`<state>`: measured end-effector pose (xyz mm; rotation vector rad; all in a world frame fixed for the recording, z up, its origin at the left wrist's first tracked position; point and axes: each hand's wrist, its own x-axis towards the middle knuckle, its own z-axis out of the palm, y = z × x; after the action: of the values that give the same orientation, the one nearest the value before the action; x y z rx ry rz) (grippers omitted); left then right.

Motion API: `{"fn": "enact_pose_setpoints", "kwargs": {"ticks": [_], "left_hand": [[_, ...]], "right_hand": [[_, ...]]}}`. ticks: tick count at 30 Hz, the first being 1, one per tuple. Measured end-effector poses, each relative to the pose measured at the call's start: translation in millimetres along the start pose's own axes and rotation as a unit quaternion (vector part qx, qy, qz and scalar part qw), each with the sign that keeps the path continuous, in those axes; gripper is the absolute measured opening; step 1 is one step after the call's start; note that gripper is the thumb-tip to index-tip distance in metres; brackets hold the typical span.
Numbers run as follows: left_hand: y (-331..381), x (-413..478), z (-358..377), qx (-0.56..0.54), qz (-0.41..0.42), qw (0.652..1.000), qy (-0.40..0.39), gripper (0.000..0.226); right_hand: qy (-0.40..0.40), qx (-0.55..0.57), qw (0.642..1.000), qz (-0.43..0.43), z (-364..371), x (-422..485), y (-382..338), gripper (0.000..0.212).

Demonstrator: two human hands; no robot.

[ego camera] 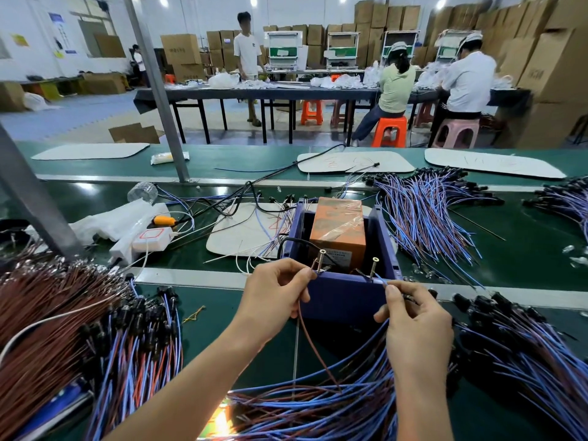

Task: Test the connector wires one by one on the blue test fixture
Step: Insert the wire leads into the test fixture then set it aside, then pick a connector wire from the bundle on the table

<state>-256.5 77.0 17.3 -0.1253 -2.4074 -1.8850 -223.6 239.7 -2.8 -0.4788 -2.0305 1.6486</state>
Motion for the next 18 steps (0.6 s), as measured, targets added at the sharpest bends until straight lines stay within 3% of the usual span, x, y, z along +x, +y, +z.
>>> {"fn": "enact_pose_setpoints", "kwargs": {"ticks": [7, 13, 16, 18], "left_hand": [[5, -4, -2, -0.036, 0.011, 0.999, -0.033, 0.012], [26, -10, 3, -0.124, 0.022, 0.985, -0.121, 0.013], [36, -12, 5, -0.169, 0.019, 0.974, -0.148, 0.025], [41, -11, 5, -0.205, 0.001, 0.968, -0.148, 0.029]], "right_hand": [[-0.02, 0.039, 0.999, 0.006, -2, 0, -2, 0.017], [-0.201, 0.137, 0.97, 0.023, -3, -8, -20, 0.013], [-0.237, 0.162, 0.958, 0.007, -3, -13, -29, 0.006], [-0.236, 0.195, 0.952, -0.004, -4, -14, -33, 0.012]]}}
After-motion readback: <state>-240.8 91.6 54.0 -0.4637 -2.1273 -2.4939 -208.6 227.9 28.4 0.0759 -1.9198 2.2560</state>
